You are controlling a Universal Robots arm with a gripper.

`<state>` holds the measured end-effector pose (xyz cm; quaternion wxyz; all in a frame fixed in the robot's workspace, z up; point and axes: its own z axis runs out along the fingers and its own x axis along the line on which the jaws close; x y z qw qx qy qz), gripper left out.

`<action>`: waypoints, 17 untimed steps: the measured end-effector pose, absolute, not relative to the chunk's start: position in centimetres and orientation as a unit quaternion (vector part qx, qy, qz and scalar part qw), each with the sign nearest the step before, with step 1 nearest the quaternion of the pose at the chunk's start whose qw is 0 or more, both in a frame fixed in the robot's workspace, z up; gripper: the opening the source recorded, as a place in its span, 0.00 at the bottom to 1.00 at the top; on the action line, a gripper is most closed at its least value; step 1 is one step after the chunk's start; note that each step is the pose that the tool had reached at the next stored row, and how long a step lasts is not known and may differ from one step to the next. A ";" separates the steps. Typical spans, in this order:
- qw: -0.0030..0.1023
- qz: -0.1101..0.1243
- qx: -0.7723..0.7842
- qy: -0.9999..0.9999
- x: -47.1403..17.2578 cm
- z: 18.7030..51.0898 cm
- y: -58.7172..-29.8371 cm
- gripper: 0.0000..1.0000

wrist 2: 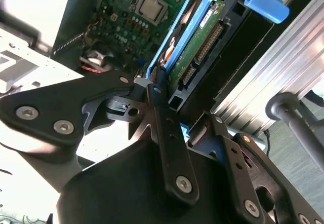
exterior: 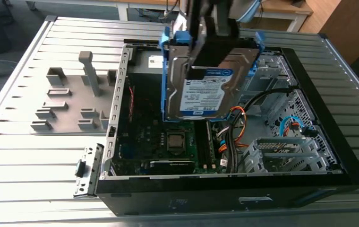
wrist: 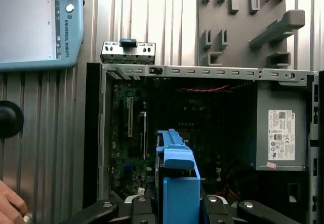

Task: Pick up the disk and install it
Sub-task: 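Pick up the disk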

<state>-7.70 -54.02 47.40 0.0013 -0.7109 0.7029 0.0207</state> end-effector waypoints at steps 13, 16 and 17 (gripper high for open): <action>0.000 0.022 -0.711 0.703 -5.5 47.3 -55.1 0.36; 0.000 0.022 -0.711 0.703 -5.5 47.3 -55.6 0.36; 0.000 0.022 -0.711 0.703 -5.5 47.3 -55.7 0.36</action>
